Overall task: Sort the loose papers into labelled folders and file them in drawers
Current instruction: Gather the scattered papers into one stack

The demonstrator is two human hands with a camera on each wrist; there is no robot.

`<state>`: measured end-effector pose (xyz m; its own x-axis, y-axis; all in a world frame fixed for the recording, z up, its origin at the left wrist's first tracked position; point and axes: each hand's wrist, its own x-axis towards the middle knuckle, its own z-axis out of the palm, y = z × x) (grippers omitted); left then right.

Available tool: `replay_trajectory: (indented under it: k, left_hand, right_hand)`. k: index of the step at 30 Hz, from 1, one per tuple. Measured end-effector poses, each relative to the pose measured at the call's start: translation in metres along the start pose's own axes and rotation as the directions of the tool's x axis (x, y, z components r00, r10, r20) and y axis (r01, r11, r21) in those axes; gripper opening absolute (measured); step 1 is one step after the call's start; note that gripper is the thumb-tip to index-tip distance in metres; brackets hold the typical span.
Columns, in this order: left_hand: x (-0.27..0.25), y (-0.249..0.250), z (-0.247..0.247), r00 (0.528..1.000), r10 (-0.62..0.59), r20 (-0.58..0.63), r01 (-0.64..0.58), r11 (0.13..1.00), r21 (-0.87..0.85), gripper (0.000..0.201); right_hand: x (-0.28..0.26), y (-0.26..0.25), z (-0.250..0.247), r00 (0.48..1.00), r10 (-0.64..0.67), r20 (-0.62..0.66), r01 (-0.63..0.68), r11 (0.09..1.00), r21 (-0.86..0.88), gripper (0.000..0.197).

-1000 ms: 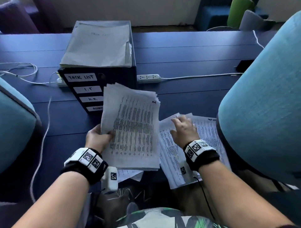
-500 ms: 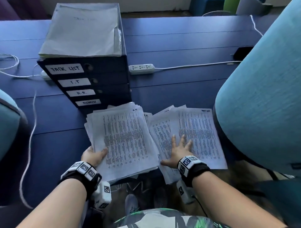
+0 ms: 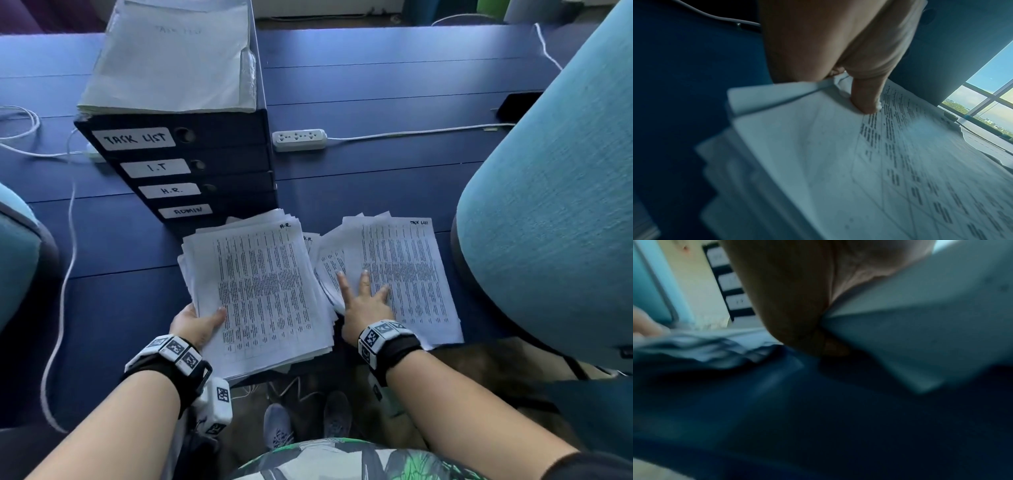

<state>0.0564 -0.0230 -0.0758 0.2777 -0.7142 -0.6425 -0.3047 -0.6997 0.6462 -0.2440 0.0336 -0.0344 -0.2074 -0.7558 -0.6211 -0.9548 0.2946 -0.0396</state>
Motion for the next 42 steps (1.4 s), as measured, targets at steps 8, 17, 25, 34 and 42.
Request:
replay_trajectory:
  k: [8,17,25,34,42]
  left_hand:
    - [0.005,-0.004,-0.001,0.999,0.011,0.051,-0.010,1.000,-0.025,0.032]
    - [-0.002,0.005,-0.001,0.990,-0.005,0.139,0.036,0.974,-0.223,0.021]
    - [0.001,0.004,-0.009,0.981,-0.029,0.194,0.082,0.960,-0.269,0.056]
    - [-0.004,-0.003,-0.009,0.985,0.028,0.171,-0.003,0.989,-0.145,0.053]
    - [0.001,-0.006,-0.011,0.988,0.056,0.147,-0.031,0.985,-0.167,0.038]
  right_hand:
    - [0.012,0.026,-0.039,0.965,0.046,-0.257,-0.013,0.992,0.128,0.061]
    - [-0.026,-0.046,-0.083,0.935,-0.111,-0.337,0.177,0.969,0.171,0.066]
    - [-0.025,-0.092,-0.056,0.889,-0.447,-0.103,0.458,0.855,0.245,0.060]
    - [0.044,-0.004,-0.033,0.925,0.357,-0.129,-0.259,0.842,0.474,0.082]
    - [0.047,-0.031,-0.024,0.978,0.151,-0.143,-0.073,0.892,0.446,0.089]
